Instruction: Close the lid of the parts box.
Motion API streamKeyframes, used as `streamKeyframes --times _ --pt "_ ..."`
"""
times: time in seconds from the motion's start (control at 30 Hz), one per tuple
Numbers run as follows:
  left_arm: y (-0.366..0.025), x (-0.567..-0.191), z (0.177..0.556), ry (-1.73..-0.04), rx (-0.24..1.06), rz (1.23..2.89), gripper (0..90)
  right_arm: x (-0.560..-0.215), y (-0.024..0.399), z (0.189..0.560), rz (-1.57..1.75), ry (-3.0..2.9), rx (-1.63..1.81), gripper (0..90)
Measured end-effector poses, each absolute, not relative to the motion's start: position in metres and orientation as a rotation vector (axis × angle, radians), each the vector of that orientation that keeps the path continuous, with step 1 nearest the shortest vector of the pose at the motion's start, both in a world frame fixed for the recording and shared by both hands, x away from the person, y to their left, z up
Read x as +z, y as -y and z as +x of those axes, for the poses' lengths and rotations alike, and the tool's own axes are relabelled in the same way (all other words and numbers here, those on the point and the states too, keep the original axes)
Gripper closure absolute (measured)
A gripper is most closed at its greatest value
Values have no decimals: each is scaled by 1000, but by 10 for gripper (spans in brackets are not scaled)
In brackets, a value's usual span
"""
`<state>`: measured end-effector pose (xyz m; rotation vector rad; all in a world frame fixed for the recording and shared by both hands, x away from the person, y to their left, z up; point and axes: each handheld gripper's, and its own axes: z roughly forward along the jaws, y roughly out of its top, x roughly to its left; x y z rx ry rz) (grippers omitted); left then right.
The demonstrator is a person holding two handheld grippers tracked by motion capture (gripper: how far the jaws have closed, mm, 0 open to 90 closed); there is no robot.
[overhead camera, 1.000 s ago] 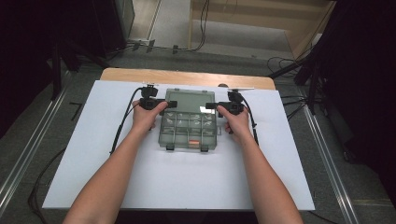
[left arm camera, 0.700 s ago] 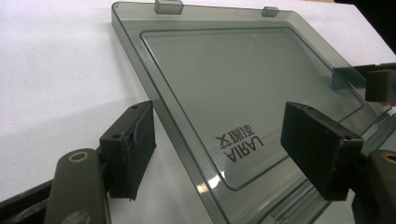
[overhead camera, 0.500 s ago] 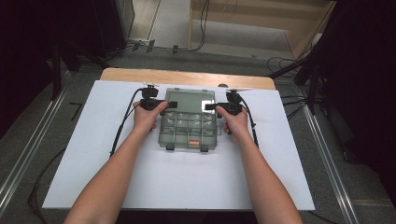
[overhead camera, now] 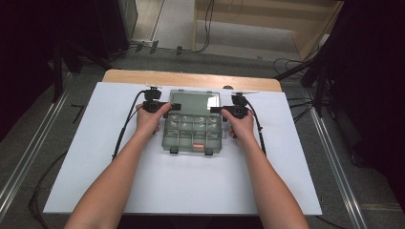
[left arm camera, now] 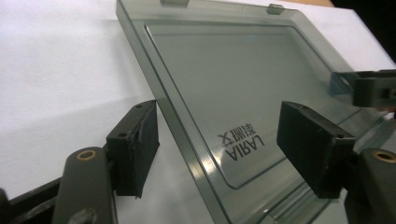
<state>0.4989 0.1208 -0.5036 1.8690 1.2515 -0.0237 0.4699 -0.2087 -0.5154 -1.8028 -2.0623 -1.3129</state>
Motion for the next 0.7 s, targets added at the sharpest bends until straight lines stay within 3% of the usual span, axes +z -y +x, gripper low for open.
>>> streamKeyframes --times 0.2,0.7 --pt "-121 -503 498 -1236 -4 1880 343 -513 210 468 -1799 2075 -1351 510" --pt "-131 -490 495 -1164 79 1882 565 -504 214 457 -1814 2196 -1426 666"
